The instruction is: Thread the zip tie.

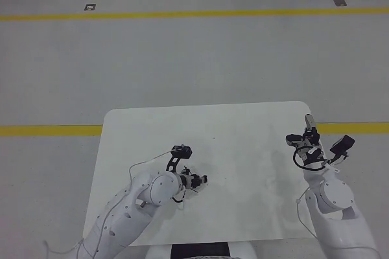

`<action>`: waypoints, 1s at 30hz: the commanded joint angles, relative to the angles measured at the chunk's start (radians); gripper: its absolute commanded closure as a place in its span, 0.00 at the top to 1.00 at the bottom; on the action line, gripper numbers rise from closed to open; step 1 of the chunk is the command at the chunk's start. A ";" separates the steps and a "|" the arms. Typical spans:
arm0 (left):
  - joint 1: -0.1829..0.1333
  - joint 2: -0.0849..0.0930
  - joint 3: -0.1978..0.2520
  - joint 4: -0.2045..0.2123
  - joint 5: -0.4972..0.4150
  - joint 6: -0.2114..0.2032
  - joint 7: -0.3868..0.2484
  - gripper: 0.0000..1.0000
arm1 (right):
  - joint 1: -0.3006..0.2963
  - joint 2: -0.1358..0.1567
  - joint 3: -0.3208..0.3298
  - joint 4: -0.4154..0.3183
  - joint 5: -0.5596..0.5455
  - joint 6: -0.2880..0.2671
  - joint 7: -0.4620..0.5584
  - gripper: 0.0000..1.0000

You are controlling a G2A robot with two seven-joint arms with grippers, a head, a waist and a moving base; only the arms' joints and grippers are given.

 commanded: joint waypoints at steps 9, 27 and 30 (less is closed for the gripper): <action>0.031 -0.049 -0.052 -0.016 0.123 0.000 -0.114 0.33 | 0.000 0.000 0.000 0.000 0.000 0.000 0.000 1.00; 0.036 -0.153 -0.081 0.039 0.297 0.000 -0.208 0.25 | 0.000 0.000 0.000 0.000 0.000 0.000 0.000 1.00; 0.036 -0.166 -0.082 0.046 0.337 0.000 -0.218 0.25 | 0.000 0.000 0.000 0.000 0.000 0.000 0.000 1.00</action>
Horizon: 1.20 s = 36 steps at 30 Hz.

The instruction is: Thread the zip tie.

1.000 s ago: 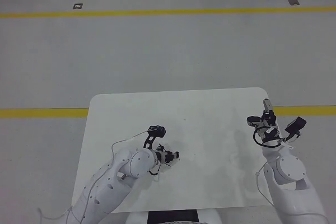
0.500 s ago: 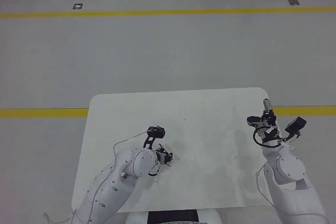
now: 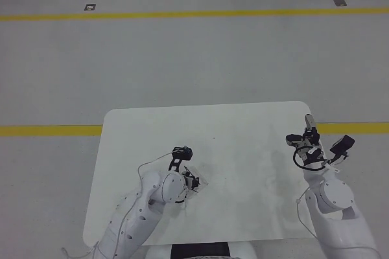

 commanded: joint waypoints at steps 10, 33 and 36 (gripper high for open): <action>0.012 -0.043 -0.004 0.015 0.095 0.000 -0.027 0.16 | 0.000 0.000 0.000 0.000 0.000 0.000 0.000 1.00; 0.048 -0.096 -0.009 0.025 0.246 0.000 -0.026 0.28 | 0.000 0.000 0.000 0.000 0.000 0.000 0.000 1.00; 0.054 -0.100 -0.012 0.022 0.256 0.000 -0.025 0.18 | 0.000 0.000 0.000 0.000 0.000 0.000 0.000 1.00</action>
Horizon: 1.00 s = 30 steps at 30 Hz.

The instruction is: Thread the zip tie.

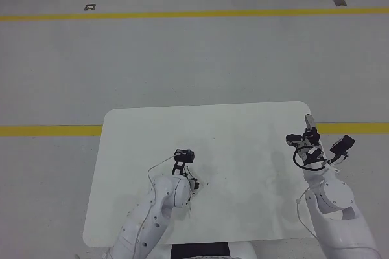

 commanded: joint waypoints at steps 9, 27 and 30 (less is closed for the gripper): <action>0.011 -0.009 -0.006 -0.002 0.013 0.000 0.011 0.07 | 0.000 0.000 0.000 0.000 0.000 0.000 0.000 1.00; 0.019 -0.022 -0.012 0.012 0.025 0.000 0.019 0.14 | 0.000 0.000 0.000 0.000 0.000 0.000 0.000 1.00; 0.017 -0.024 -0.011 0.019 0.024 0.000 0.023 0.07 | 0.000 0.000 0.000 0.000 0.000 0.000 0.000 1.00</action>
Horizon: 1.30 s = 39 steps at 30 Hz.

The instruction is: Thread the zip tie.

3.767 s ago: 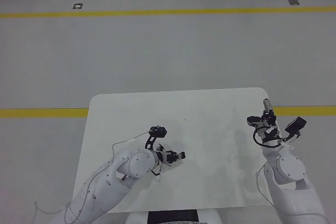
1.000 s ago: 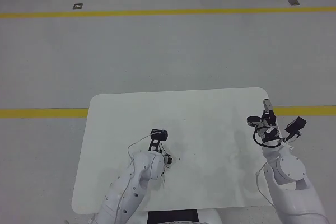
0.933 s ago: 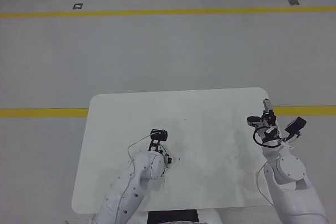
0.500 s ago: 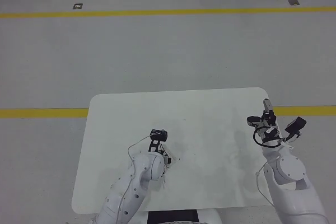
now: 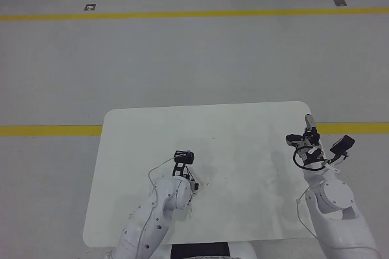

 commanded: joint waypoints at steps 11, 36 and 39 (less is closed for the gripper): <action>-0.007 -0.004 0.008 0.009 -0.001 0.000 0.006 0.21 | 0.000 0.000 0.000 0.000 0.000 0.000 0.000 1.00; -0.048 -0.008 0.029 0.063 0.001 0.000 0.012 0.11 | 0.000 0.000 0.000 0.000 0.000 0.000 0.000 1.00; -0.051 -0.010 0.030 0.067 0.003 0.000 0.010 0.11 | 0.000 0.000 0.000 0.000 0.000 0.000 0.000 1.00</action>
